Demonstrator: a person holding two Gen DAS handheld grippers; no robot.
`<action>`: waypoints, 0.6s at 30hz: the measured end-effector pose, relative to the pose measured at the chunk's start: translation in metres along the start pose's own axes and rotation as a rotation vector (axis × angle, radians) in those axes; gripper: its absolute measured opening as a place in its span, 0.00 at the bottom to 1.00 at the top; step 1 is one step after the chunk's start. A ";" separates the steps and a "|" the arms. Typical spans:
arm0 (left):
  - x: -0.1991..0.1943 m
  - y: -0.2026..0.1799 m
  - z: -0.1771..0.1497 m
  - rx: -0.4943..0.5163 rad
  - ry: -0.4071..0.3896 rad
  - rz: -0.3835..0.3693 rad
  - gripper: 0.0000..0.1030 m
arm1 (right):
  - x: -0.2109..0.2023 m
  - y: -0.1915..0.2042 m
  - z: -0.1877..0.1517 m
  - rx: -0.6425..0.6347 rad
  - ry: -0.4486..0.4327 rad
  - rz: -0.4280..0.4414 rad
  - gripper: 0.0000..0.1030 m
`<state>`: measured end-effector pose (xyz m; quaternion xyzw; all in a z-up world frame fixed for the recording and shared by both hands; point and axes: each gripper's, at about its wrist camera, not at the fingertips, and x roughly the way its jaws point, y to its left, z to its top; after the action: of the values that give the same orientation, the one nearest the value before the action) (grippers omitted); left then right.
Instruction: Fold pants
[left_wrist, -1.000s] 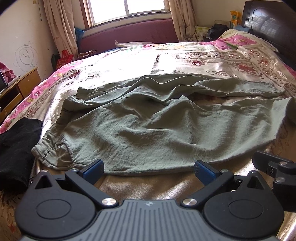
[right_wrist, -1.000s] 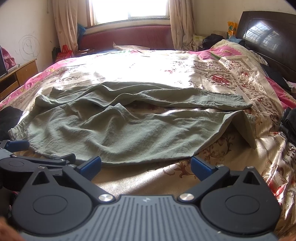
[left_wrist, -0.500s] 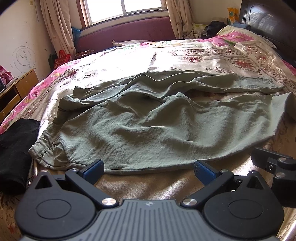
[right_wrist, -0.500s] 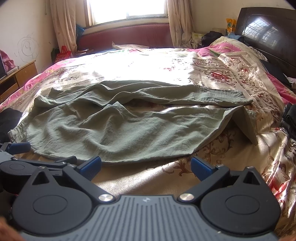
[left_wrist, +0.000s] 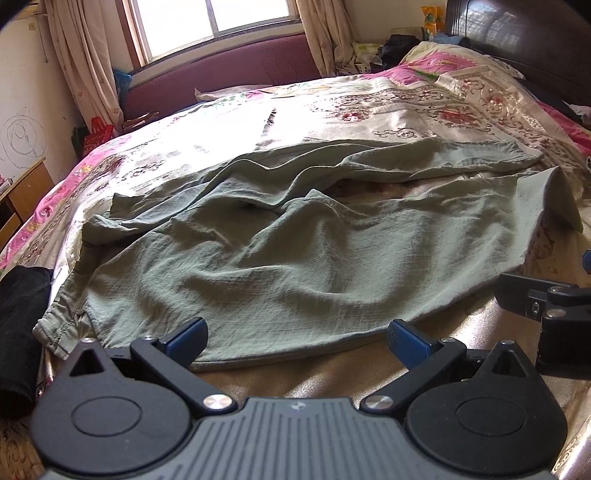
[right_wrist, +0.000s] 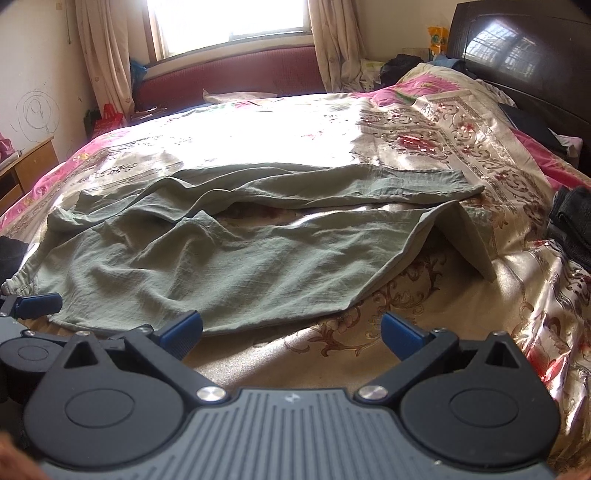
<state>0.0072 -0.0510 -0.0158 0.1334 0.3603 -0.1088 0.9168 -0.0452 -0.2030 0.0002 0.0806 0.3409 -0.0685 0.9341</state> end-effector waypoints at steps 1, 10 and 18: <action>0.001 -0.003 0.002 0.009 -0.003 -0.005 1.00 | 0.000 -0.002 0.001 0.001 -0.002 -0.004 0.99; 0.013 -0.036 0.020 0.062 -0.012 -0.087 1.00 | 0.003 -0.058 0.013 0.102 -0.011 -0.079 0.99; 0.025 -0.084 0.037 0.159 -0.048 -0.160 1.00 | 0.015 -0.132 0.024 0.356 -0.011 -0.050 0.99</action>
<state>0.0232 -0.1449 -0.0213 0.1740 0.3379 -0.2132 0.9001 -0.0432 -0.3381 -0.0047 0.2357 0.3202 -0.1515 0.9050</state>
